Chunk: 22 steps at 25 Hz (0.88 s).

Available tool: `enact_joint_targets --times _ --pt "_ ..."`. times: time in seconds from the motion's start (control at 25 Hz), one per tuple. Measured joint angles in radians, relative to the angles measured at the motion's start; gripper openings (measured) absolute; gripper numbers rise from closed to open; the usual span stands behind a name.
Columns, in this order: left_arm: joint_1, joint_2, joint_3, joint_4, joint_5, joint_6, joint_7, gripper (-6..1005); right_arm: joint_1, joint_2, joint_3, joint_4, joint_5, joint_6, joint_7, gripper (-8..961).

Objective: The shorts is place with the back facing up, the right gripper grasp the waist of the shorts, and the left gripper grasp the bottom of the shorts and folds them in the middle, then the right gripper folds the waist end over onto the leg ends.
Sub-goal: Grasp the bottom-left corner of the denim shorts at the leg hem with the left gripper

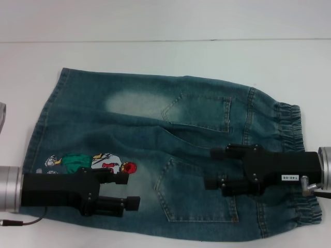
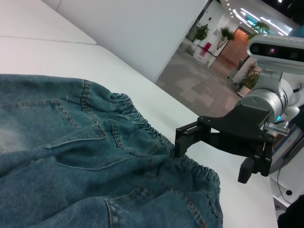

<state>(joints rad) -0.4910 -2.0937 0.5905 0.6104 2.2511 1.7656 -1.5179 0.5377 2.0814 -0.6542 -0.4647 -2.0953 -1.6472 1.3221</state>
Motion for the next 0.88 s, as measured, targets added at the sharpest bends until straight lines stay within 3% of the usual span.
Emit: enact_joint_targets --times 0.88 --pt "0.0 -0.001 0.0 0.001 -0.003 -0.009 -0.002 887 -0.01 0.0 0.004 0.004 0.0 -0.003 0.0 913"
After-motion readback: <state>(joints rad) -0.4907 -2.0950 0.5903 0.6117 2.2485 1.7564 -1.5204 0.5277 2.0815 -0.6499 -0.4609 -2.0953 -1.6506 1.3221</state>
